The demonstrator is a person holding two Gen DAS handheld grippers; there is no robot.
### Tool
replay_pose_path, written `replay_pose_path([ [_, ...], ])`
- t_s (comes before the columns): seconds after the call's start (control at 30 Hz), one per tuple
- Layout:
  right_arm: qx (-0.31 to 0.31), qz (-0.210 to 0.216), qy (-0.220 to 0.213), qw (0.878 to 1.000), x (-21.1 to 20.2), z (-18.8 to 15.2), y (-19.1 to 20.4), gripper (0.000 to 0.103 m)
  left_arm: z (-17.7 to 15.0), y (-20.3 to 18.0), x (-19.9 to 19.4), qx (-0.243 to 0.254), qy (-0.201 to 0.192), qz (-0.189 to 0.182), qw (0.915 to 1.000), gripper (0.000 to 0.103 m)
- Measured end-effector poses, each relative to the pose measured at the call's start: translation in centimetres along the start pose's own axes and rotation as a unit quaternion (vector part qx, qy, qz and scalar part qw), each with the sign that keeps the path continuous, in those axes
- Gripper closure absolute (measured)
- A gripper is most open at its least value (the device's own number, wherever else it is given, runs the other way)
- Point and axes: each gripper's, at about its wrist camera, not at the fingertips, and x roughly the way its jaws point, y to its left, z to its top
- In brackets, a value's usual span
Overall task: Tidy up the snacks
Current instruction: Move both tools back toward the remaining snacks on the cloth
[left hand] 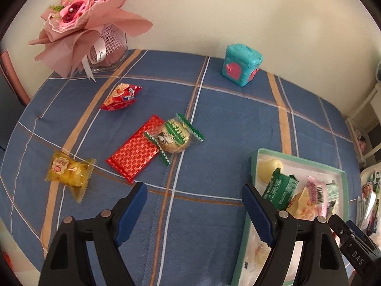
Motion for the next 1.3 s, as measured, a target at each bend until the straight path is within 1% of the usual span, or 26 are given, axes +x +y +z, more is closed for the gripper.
replay_pose_path([
  [0.07, 0.003, 0.003, 0.006, 1.0, 0.4, -0.1, 0.1, 0.03, -0.2, 0.0, 0.6, 0.002, 0.009, 0.005, 0.9999, 0.017],
  [0.1, 0.004, 0.004, 0.009, 1.0, 0.7, -0.1, 0.1, 0.029, -0.3, 0.0, 0.9, 0.003, 0.013, 0.007, 0.9999, 0.014],
  [0.13, 0.005, 0.004, 0.011, 1.0, 0.9, -0.2, 0.1, 0.026, -0.3, 0.0, 1.2, 0.004, 0.017, 0.009, 0.9998, 0.011],
  [0.17, 0.006, 0.004, 0.013, 1.0, 1.0, -0.2, 0.1, 0.02, -0.4, 0.0, 1.4, 0.004, 0.019, 0.01, 0.9998, 0.009],
  [0.2, 0.006, 0.004, 0.016, 1.0, 1.2, -0.3, 0.1, 0.018, -0.5, 0.1, 1.6, 0.002, 0.02, 0.012, 0.9997, 0.007],
  [0.27, 0.007, 0.005, 0.017, 1.0, 1.5, -0.4, 0.1, 0.017, -0.5, 0.2, 1.7, -0.001, 0.017, 0.012, 0.9998, 0.0],
  [0.3, 0.008, 0.005, 0.017, 1.0, 1.6, -0.5, 0.1, 0.017, -0.4, 0.3, 1.6, -0.001, 0.01, 0.012, 0.9999, 0.0],
  [0.33, 0.009, 0.007, 0.017, 1.0, 1.7, -0.5, 0.1, 0.013, -0.4, 0.4, 1.5, -0.001, 0.006, 0.012, 0.9999, 0.0],
  [0.37, 0.009, 0.008, 0.018, 1.0, 1.8, -0.6, 0.1, 0.006, -0.4, 0.4, 1.4, 0.001, 0.0, 0.014, 0.9999, 0.0],
  [0.43, 0.009, 0.01, 0.015, 1.0, 1.9, -0.7, 0.1, 0.002, -0.4, 0.4, 1.2, 0.005, -0.012, 0.019, 0.9997, 0.0],
  [0.53, 0.008, 0.015, 0.01, 1.0, 1.8, -0.8, 0.3, 0.001, -0.2, 0.5, 1.2, 0.004, -0.024, 0.018, 0.9995, 0.0],
  [0.7, 0.005, 0.037, -0.001, 0.999, 1.4, -0.8, 0.9, 0.001, 0.1, 0.7, 1.3, -0.005, -0.029, -0.003, 0.9995, 0.0],
  [0.8, -0.006, 0.036, -0.005, 0.999, 1.4, -0.7, 1.6, 0.001, 0.3, 0.8, 1.1, -0.003, -0.043, -0.019, 0.9989, 0.0],
  [0.87, -0.01, 0.034, -0.006, 0.999, 1.4, -0.7, 2.0, 0.001, 0.5, 1.0, 0.9, -0.006, -0.053, -0.021, 0.9984, 0.0],
  [1.0, -0.004, 0.04, -0.014, 0.999, 1.2, -0.6, 2.5, 0.001, 1.0, 1.6, 0.7, -0.011, -0.068, -0.003, 0.9976, 0.0],
  [1.13, 0.001, 0.036, -0.021, 0.999, 1.1, -0.4, 3.0, 0.001, 1.5, 2.6, 1.1, -0.018, -0.06, 0.016, 0.9979, 0.0],
  [1.23, 0.002, 0.033, -0.024, 0.999, 1.2, -0.2, 3.6, 0.001, 1.7, 3.7, 1.3, -0.027, -0.061, 0.032, 0.9973, 0.0],
  [1.3, -0.001, 0.024, -0.025, 0.999, 1.3, 0.0, 4.2, 0.001, 2.0, 4.5, 1.2, -0.027, -0.064, 0.044, 0.9966, 0.0],
])
